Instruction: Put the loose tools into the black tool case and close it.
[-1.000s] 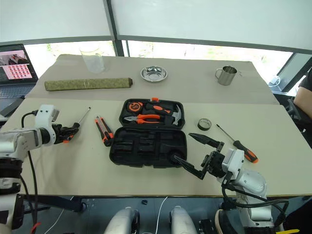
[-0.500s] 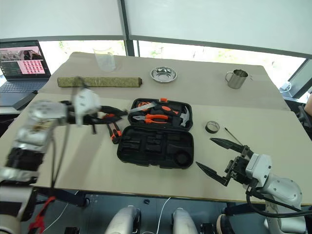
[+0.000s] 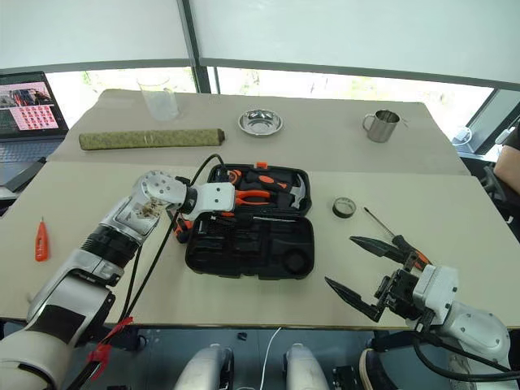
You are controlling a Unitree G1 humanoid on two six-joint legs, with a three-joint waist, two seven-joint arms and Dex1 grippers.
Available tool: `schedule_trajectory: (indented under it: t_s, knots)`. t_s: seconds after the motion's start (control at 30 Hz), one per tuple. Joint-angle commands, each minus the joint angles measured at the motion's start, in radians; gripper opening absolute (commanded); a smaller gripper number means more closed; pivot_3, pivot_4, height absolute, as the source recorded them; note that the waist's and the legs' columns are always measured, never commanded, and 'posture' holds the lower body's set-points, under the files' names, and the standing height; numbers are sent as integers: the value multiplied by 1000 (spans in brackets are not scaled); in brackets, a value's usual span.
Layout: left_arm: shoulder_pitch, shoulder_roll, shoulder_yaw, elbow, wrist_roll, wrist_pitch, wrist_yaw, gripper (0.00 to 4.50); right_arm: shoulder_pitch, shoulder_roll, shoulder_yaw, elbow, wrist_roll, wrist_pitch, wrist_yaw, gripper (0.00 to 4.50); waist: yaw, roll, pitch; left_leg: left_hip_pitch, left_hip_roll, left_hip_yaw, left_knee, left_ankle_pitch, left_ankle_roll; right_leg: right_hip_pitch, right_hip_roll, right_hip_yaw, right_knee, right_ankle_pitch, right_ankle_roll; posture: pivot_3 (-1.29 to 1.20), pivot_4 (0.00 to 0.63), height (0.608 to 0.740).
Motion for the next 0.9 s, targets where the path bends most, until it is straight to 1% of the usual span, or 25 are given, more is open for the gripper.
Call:
schedule_trajectory:
  t_s: [0.03,0.23,0.3,0.5,0.57,0.7,0.77,0.8,0.87,0.9]
  knots:
    - [2,16,4,-7,14,-3,-21,846,7,1,-17,-41,7,8,-18,4500,0,0,0,0,0,0,0,0,0,0,0,0,0,0,0,0,150,740]
    - [52,57,28,-83,-14,59,-67,846,-13,3,0,-30,2,11,-26,4500,-4,0,0,0,1,0,0,0,0,0,0,0,0,0,0,0,150,740]
    - [67,63,22,-99,1,59,-64,846,-27,3,11,-21,1,14,-23,4500,-3,0,0,1,1,0,0,0,0,0,0,0,0,0,-1,0,150,740]
    - [90,59,21,-130,29,92,-28,846,-50,0,30,-14,6,22,-9,4500,1,0,0,0,0,0,0,0,0,0,0,0,0,0,-1,0,150,740]
    - [98,67,21,-131,34,78,-19,846,-59,-4,34,-11,7,27,-6,4500,2,0,0,1,0,0,0,0,0,0,0,0,0,0,-1,0,150,740]
    - [117,49,55,-148,-6,80,7,846,-71,-5,44,-9,9,36,0,4500,2,1,0,1,0,0,0,0,0,1,0,0,0,0,-1,0,150,740]
    - [129,24,91,-161,-59,42,13,1897,-74,-2,50,-12,8,41,0,4500,3,0,0,1,0,0,0,0,0,1,0,0,1,0,-1,0,150,740]
    - [136,10,117,-166,-86,17,26,2014,-76,0,53,-14,8,44,-1,4500,6,0,0,1,0,0,0,0,0,1,0,0,1,0,-1,0,150,740]
    - [146,-10,162,-175,-144,-4,29,2738,-73,2,61,-22,19,59,0,4500,9,0,0,1,0,0,0,0,0,1,0,0,1,1,-1,0,150,740]
    - [154,-21,187,-177,-180,-1,23,2961,-68,1,67,-29,21,67,0,4500,11,0,0,1,0,0,1,0,0,0,-1,0,1,1,-1,0,150,740]
